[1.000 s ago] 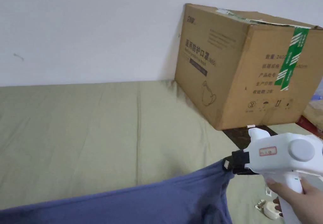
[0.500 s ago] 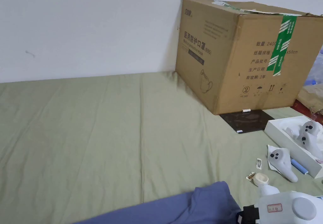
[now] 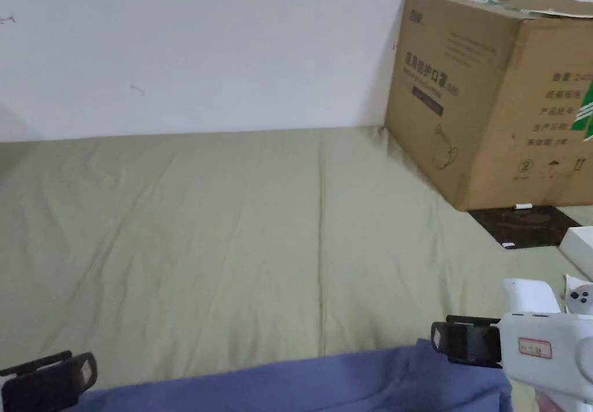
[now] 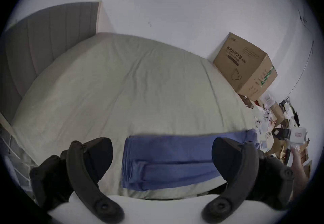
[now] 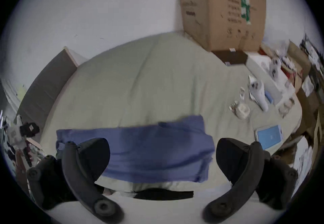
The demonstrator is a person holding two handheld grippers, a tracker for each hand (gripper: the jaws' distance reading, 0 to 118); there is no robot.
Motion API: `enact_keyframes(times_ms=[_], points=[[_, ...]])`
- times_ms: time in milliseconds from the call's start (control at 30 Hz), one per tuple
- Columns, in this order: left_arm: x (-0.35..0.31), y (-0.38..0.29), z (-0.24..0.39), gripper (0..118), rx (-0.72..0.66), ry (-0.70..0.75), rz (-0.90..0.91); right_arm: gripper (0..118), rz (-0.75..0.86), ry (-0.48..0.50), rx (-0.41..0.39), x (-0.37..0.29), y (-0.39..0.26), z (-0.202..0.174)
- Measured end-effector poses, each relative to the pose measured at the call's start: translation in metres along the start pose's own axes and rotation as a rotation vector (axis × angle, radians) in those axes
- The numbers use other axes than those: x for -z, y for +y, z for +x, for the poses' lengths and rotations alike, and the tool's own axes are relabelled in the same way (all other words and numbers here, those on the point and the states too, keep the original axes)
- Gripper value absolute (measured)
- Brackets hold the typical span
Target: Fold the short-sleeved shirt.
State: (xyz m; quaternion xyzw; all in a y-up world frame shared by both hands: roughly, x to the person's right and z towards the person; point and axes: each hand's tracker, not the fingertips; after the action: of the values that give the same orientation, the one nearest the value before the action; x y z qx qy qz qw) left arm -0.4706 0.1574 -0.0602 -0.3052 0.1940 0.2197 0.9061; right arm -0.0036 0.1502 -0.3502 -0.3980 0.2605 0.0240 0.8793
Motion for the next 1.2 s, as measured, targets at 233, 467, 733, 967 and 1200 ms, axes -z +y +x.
enact_keyframes(times_ms=[233,467,733,967,1200], points=[[0.015,0.009,0.055,1,0.212,0.063,0.029,0,0.073,0.085,-0.056,0.012,0.020,-0.074],[0.021,0.022,0.024,1,-0.017,-0.128,-0.006,0,0.055,0.146,-0.040,0.023,0.025,-0.096],[0.037,0.007,-0.113,65,-0.319,-0.359,-0.198,0,0.003,0.187,-0.023,0.018,0.025,-0.096],[0.088,-0.038,-0.174,118,-0.540,-0.404,-0.259,0,-0.060,0.152,0.014,0.025,0.016,-0.098],[0.138,-0.073,-0.174,118,-0.687,-0.769,-0.311,0,-0.119,0.089,-0.064,0.035,0.016,-0.110]])
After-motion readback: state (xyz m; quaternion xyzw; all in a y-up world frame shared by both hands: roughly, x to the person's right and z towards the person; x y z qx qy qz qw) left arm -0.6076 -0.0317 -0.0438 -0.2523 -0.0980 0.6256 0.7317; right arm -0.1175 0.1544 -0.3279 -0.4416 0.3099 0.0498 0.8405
